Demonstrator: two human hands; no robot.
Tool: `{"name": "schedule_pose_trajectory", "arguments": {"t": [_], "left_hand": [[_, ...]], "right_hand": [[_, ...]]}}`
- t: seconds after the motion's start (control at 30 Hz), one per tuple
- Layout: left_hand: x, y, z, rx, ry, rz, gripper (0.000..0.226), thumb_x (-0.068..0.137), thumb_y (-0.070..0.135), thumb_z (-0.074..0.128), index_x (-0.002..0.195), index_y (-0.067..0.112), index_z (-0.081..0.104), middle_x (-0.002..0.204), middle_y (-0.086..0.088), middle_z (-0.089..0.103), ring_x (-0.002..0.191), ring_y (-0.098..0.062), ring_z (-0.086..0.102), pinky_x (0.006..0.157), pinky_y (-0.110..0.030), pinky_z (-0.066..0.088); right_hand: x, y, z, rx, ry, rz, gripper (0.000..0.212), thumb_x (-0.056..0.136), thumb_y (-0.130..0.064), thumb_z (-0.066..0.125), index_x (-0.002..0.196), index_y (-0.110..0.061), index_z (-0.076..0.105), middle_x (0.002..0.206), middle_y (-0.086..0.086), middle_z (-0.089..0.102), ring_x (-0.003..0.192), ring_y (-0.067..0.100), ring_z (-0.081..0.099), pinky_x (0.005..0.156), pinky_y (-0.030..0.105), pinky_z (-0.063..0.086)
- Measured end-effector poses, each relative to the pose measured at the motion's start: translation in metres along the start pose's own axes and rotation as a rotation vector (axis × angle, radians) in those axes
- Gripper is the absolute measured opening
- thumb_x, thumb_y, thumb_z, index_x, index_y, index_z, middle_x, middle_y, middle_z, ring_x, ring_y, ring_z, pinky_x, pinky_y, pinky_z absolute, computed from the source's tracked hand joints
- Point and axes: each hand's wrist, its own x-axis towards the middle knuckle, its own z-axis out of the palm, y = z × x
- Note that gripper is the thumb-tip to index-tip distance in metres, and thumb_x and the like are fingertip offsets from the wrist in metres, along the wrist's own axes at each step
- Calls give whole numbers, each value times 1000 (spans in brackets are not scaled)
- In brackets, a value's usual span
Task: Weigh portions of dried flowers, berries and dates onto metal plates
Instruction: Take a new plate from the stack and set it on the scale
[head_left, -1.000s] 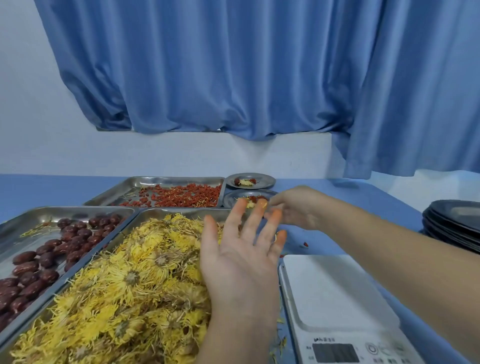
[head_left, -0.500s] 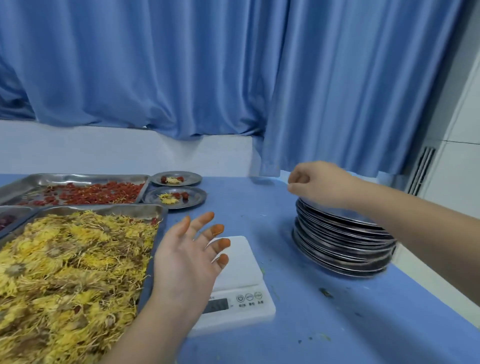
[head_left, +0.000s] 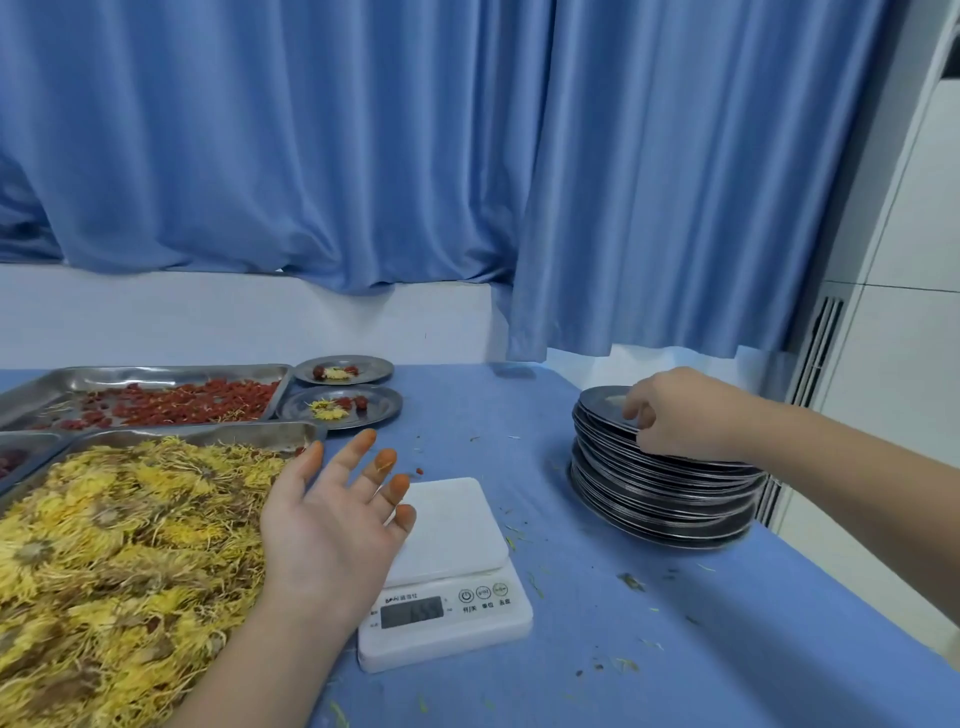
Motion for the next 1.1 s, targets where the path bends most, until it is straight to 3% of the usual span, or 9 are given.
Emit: {"name": "schedule_pose_trajectory", "arguments": {"t": [0.27,0.43,0.63,0.77,0.87,0.97,1.1], "left_hand": [[-1,1,1,-36,-28,-29,40,86,47,51,103,17,70,86,-4,66,70,-22,59,68,-33,38],[-1,0,1,-46,-55,-36,40,84,46,53,104,16,70,85,-5,65,68,-22,60,66,-33,39],[-2,2,1,-64,-90,-36,42,66,42,67,99,16,74,88,-6,64,70,-23,60,66,-34,41],[-2,2,2,-69,-73,-34,38,77,44,61,99,16,73,87,-6,65,69,-23,60,67,-34,40],[-3,2,1,-71,-39,-20,39,85,46,53,106,17,69,87,-5,64,69,-22,60,67,-33,40],[-2,3,1,-64,-6,-8,39,86,46,52,107,17,68,86,-4,64,70,-21,60,68,-33,39],[-1,3,1,-62,32,10,39,86,45,52,107,17,69,86,-4,65,70,-21,60,67,-33,40]], "right_hand": [[1,-3,7,23,98,64,25,68,-16,58,89,-9,69,83,10,71,84,30,66,71,39,56],[0,-2,6,112,140,116,21,71,-15,62,90,-18,69,87,0,70,84,22,62,74,32,54],[-3,-1,-1,171,154,96,15,75,-32,73,88,-24,70,86,-4,69,85,18,61,73,30,51],[-8,-2,0,-5,221,41,8,84,-29,59,86,-28,67,88,-4,66,85,22,60,72,34,52],[-10,-3,2,-265,386,-61,11,85,-20,50,84,-23,61,86,-3,61,84,24,56,60,30,40],[-13,-7,2,-358,524,-136,4,79,-10,58,76,-13,57,75,2,58,74,28,54,53,30,28],[-18,-18,-2,-370,635,-191,26,61,-2,78,60,-9,53,57,5,52,54,29,49,48,28,20]]}}
